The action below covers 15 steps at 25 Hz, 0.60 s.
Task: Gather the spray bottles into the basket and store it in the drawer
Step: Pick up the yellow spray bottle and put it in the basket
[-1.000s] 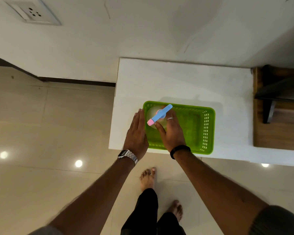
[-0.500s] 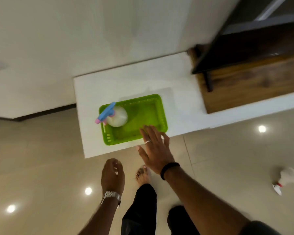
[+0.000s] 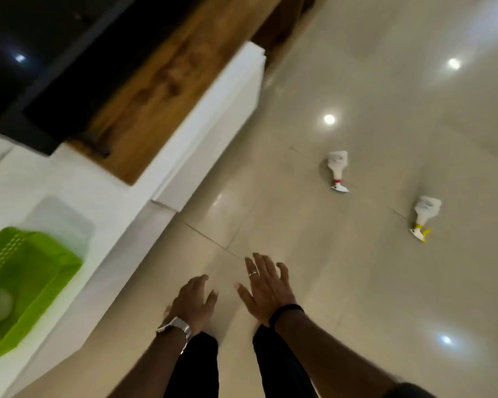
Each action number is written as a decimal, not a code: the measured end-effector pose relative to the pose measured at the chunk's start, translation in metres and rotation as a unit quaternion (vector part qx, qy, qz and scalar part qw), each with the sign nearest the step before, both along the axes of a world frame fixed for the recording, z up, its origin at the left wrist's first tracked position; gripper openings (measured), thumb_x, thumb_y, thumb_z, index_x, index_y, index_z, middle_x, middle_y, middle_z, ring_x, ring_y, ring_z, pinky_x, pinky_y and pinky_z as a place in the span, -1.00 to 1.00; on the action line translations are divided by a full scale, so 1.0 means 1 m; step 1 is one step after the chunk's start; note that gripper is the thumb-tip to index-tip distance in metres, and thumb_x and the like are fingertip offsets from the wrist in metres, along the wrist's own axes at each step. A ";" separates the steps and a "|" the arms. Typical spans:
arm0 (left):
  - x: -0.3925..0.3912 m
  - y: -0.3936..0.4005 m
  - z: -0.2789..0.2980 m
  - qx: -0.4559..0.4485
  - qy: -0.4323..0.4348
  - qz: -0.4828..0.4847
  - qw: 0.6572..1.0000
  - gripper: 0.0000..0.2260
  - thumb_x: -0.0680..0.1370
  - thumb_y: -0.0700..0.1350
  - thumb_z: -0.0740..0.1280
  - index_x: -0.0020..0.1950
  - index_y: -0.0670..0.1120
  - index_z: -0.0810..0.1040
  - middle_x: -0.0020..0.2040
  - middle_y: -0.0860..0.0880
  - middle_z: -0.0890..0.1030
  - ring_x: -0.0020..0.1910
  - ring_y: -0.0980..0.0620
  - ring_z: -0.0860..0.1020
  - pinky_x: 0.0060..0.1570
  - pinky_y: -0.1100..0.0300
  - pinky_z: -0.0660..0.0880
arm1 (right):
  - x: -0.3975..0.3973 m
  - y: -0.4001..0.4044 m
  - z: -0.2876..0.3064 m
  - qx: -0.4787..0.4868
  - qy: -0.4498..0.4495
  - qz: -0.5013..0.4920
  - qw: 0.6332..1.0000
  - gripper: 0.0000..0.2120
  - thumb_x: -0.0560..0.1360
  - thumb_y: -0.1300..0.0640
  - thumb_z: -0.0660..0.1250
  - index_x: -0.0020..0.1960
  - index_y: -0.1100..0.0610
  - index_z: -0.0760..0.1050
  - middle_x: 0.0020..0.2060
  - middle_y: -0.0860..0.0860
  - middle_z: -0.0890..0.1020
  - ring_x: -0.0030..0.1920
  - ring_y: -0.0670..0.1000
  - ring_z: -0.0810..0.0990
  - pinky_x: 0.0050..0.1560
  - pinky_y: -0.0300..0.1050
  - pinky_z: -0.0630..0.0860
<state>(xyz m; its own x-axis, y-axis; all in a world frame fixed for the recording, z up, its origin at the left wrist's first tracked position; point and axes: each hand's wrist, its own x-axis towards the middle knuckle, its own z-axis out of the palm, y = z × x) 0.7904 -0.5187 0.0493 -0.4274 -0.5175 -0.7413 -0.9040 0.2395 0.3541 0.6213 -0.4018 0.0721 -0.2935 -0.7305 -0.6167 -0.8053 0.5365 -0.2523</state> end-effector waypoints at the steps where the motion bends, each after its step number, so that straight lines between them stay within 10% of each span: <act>1: -0.034 0.003 0.000 -0.007 0.008 -0.033 0.999 -0.53 0.61 0.11 0.18 0.50 0.00 0.30 0.51 0.00 0.35 0.45 -0.05 0.35 0.39 0.03 0.35 | -0.029 0.022 -0.003 0.006 0.008 -0.042 0.999 -0.30 0.61 -0.30 -0.15 0.62 0.07 0.02 0.61 0.09 0.08 0.60 0.12 0.03 0.52 0.25 -0.04; 15: -0.457 0.147 0.018 -0.080 0.129 -0.448 0.881 -0.45 0.63 0.12 0.11 0.57 -0.08 0.17 0.57 -0.08 0.26 0.55 -0.08 0.23 0.46 -0.03 0.25 | -0.287 0.291 -0.009 0.040 0.107 -0.461 0.880 -0.28 0.63 -0.24 -0.07 0.62 0.19 -0.05 0.61 0.10 0.09 0.61 0.10 0.00 0.55 0.16 0.00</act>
